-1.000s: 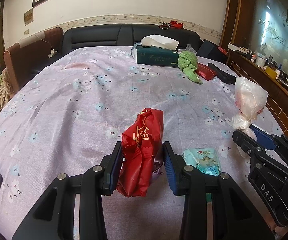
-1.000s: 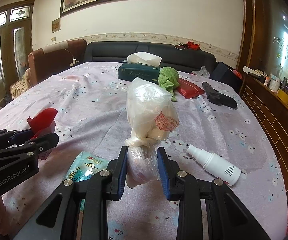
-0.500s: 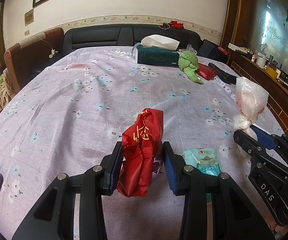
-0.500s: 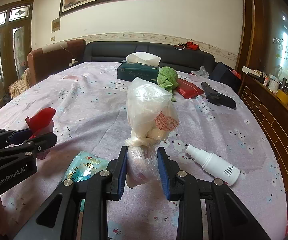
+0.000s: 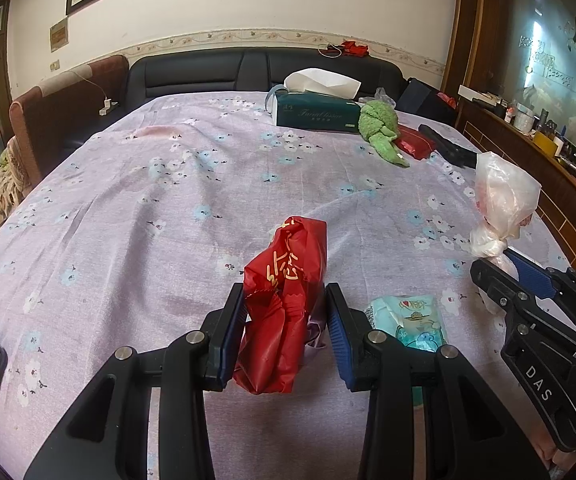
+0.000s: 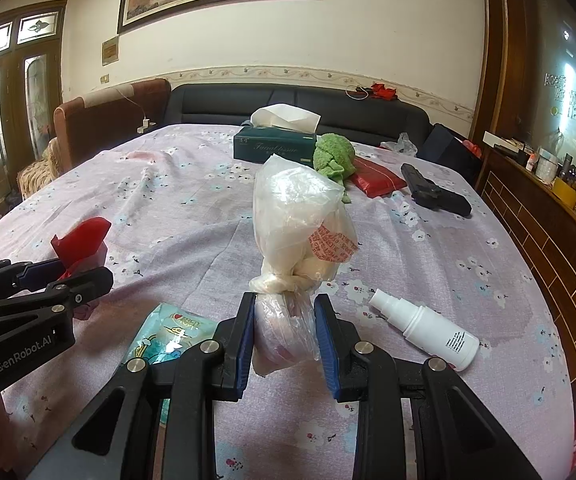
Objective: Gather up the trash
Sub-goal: 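Hold red wrapper in left gripper while right gripper holds plastic bag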
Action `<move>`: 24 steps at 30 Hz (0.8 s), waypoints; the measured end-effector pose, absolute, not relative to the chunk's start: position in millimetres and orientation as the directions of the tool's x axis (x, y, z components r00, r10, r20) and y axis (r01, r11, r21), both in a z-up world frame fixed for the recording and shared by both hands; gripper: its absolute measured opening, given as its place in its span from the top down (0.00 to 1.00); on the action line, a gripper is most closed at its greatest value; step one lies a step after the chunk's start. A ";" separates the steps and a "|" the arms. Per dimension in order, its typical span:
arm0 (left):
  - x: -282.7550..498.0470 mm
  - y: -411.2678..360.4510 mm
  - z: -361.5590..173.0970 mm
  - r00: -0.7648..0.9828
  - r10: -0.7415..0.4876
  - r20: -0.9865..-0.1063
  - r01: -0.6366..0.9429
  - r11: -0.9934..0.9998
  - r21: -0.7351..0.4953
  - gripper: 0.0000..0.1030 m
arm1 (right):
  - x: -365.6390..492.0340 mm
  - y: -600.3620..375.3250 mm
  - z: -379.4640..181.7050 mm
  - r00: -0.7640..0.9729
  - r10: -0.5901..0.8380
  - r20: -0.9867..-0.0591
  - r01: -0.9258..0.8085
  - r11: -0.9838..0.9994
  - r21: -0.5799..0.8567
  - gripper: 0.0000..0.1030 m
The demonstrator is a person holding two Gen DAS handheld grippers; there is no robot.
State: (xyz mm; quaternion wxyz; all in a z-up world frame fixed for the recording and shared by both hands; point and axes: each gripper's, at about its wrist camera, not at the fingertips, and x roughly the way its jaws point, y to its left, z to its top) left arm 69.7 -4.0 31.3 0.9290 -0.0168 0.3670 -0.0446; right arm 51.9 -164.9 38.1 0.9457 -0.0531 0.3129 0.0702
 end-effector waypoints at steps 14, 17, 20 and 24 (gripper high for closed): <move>68.2 -2.0 31.1 0.730 -0.083 -0.678 0.065 0.997 -0.052 0.64 | 53.6 -168.2 38.5 0.799 0.092 -0.595 -0.152 0.987 -0.052 0.70; 67.1 -0.2 32.0 0.736 -0.075 -0.673 0.058 0.997 -0.047 0.64 | 54.4 -172.5 39.9 0.799 0.083 -0.596 -0.131 0.991 -0.037 0.70; 66.4 -0.9 32.5 0.738 -0.066 -0.671 0.060 0.998 -0.032 0.64 | 51.2 -179.0 44.0 0.790 0.076 -0.609 -0.101 0.995 -0.006 0.70; 65.5 -2.2 36.4 0.738 -0.107 -0.666 0.089 0.994 -0.062 0.64 | 31.2 -191.1 49.6 0.773 0.091 -0.628 -0.087 0.995 0.037 0.70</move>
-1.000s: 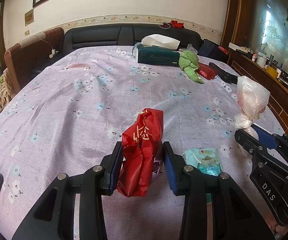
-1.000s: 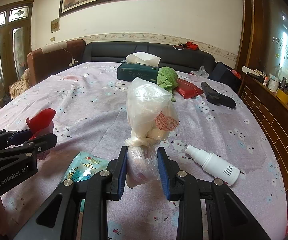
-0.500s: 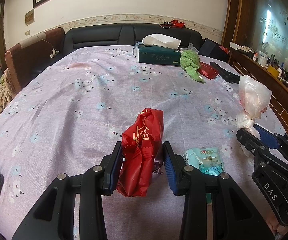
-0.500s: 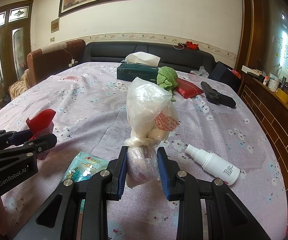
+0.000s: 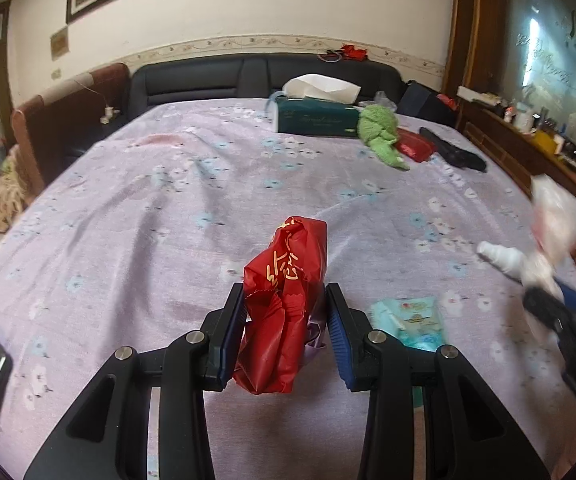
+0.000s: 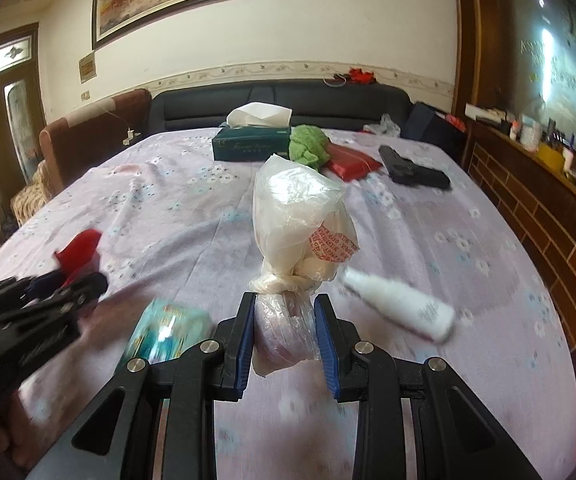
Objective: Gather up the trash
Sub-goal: 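Hold red wrapper in left gripper while right gripper holds plastic bag, then carry red wrapper and plastic bag over red basket and open both grippers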
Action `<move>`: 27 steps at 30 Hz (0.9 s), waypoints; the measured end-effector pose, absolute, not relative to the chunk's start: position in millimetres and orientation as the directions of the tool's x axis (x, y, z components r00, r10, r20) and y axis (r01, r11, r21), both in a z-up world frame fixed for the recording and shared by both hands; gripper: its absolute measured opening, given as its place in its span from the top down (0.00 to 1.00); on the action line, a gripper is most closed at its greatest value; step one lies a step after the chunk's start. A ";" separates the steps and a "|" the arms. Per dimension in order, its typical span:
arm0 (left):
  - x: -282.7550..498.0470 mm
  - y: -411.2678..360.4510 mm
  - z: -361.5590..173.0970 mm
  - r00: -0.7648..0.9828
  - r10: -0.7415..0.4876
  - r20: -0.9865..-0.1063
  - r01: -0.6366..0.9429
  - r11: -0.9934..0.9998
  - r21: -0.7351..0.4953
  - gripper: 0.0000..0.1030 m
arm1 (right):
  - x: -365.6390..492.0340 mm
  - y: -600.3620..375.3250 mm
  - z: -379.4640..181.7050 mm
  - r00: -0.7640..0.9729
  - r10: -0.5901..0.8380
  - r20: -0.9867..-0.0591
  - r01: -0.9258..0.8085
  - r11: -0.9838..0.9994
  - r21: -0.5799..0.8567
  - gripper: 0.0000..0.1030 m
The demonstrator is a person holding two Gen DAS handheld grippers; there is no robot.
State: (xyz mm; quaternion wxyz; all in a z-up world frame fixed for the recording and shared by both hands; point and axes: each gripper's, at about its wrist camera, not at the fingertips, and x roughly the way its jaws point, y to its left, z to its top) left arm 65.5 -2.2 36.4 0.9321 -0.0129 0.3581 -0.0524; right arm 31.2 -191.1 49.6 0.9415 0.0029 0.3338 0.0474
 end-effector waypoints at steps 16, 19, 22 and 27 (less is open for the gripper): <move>-49.8 -86.5 66.5 0.679 -0.336 -0.653 0.361 0.927 -0.102 0.63 | -118.3 -284.1 60.7 0.764 0.079 -0.641 -0.006 0.993 0.115 0.69; -65.4 -119.5 71.6 0.639 -0.391 -0.662 0.436 0.893 -0.107 0.63 | -138.3 -310.1 59.3 0.763 0.093 -0.639 0.028 0.984 0.177 0.69; -76.7 -153.5 76.2 0.611 -0.427 -0.666 0.500 0.861 -0.093 0.63 | -155.4 -339.0 62.3 0.774 0.066 -0.630 0.083 0.975 0.204 0.69; -88.2 -226.2 87.0 0.572 -0.475 -0.669 0.598 0.800 -0.057 0.63 | -181.5 -397.4 74.8 0.803 0.003 -0.596 0.187 0.948 0.256 0.69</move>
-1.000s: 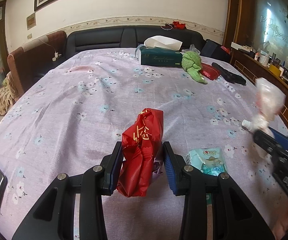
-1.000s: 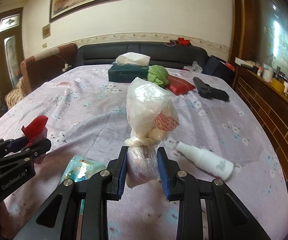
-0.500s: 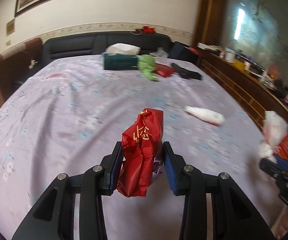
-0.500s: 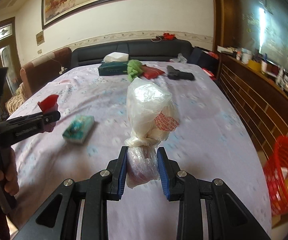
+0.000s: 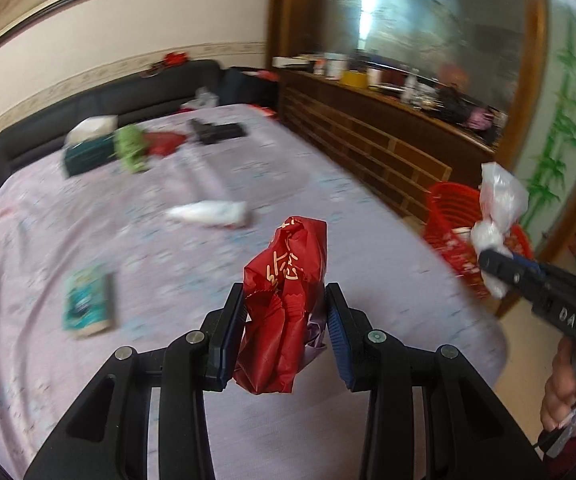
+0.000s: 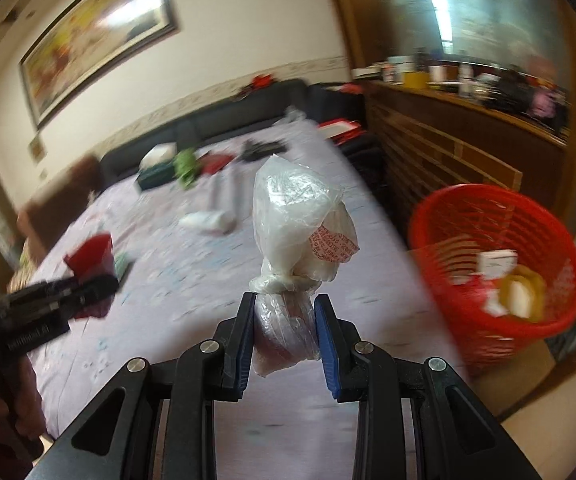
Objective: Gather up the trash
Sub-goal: 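Carry red wrapper and plastic bag over red basket and open both grippers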
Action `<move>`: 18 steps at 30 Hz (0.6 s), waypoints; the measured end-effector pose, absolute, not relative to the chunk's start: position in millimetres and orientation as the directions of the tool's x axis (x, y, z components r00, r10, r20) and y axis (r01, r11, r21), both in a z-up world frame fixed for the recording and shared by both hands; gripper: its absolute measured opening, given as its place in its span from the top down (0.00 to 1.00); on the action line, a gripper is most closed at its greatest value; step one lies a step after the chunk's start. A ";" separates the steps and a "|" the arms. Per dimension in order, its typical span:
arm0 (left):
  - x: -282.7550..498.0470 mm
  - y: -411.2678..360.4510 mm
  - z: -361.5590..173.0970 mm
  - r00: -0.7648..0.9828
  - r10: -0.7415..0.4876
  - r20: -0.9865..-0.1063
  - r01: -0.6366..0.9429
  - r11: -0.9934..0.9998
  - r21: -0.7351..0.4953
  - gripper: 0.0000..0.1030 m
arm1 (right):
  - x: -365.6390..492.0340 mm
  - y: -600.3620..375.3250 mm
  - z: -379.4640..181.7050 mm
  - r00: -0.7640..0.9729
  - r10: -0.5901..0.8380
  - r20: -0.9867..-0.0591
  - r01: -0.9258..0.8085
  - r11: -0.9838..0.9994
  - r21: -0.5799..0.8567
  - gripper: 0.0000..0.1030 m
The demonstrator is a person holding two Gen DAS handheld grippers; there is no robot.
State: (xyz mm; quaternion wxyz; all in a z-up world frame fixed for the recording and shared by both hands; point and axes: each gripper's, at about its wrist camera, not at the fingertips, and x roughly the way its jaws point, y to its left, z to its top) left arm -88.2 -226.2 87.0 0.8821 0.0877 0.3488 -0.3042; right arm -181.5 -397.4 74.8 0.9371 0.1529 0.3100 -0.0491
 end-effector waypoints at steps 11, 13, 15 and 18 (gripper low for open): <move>-106.9 -369.5 110.6 0.376 -0.640 -0.670 0.772 0.616 -0.156 0.63 | -228.2 -533.6 99.0 0.806 -0.218 -0.550 0.420 0.866 0.271 0.69; -107.6 -391.9 109.1 0.351 -0.651 -0.673 0.786 0.596 -0.166 0.63 | -226.6 -549.3 96.8 0.793 -0.232 -0.563 0.441 0.856 0.270 0.69; -103.8 -412.2 106.0 0.319 -0.662 -0.678 0.789 0.582 -0.197 0.63 | -224.6 -561.1 92.4 0.786 -0.227 -0.575 0.449 0.848 0.280 0.69; -96.1 -434.2 101.2 0.299 -0.672 -0.677 0.790 0.573 -0.220 0.61 | -215.6 -576.0 83.4 0.773 -0.219 -0.596 0.459 0.841 0.286 0.68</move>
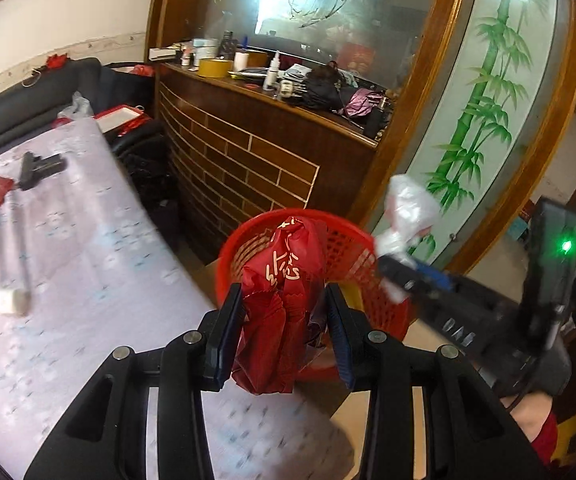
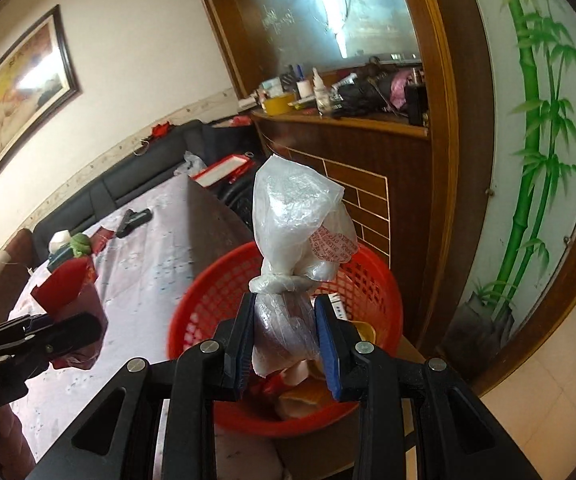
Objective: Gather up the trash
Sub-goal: 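Carry red wrapper and plastic bag over red basket and open both grippers, then swing both tools back over the bed toward teal packet and spray bottle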
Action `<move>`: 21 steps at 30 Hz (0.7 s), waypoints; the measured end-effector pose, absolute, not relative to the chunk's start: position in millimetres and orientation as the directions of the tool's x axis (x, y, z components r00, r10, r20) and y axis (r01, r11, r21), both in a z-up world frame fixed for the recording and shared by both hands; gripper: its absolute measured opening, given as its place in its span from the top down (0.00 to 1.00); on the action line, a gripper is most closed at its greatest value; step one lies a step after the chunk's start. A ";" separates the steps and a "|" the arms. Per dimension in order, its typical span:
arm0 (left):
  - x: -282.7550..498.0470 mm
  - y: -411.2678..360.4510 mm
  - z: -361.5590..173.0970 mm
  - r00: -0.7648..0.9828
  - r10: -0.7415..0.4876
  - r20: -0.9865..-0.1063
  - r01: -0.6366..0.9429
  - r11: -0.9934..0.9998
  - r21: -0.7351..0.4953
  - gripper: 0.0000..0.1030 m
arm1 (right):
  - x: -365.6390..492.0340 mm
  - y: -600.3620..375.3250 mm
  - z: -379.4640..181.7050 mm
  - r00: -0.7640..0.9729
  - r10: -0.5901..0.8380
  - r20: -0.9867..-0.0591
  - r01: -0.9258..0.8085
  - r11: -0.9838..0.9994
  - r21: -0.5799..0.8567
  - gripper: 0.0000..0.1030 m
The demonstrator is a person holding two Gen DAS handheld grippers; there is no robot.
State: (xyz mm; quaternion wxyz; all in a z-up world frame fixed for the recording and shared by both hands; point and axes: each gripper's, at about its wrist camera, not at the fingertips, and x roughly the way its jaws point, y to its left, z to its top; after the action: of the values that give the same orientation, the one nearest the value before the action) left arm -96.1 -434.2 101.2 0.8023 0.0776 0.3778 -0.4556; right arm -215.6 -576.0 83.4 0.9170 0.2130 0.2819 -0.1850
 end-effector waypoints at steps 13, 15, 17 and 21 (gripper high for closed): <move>-100.6 -408.0 86.3 0.377 -0.612 -0.695 0.761 0.633 -0.145 0.31 | -230.0 -594.9 67.1 0.752 -0.217 -0.622 0.484 0.823 0.297 0.57; -103.3 -395.5 84.5 0.427 -0.582 -0.692 0.745 0.660 -0.095 0.29 | -232.3 -585.9 68.6 0.767 -0.194 -0.612 0.460 0.830 0.314 0.57; -104.8 -379.1 81.3 0.468 -0.549 -0.692 0.729 0.683 -0.049 0.29 | -229.5 -567.8 71.2 0.777 -0.170 -0.606 0.426 0.851 0.307 0.56; -105.1 -345.4 76.7 0.542 -0.490 -0.683 0.687 0.727 0.023 0.29 | -219.2 -535.0 74.6 0.787 -0.132 -0.603 0.371 0.882 0.291 0.51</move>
State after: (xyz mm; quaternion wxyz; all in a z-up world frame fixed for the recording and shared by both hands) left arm -105.1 -345.4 76.7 0.8658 0.1459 0.3373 -0.3397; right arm -219.2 -535.0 74.6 0.9235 0.2013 0.2967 -0.1362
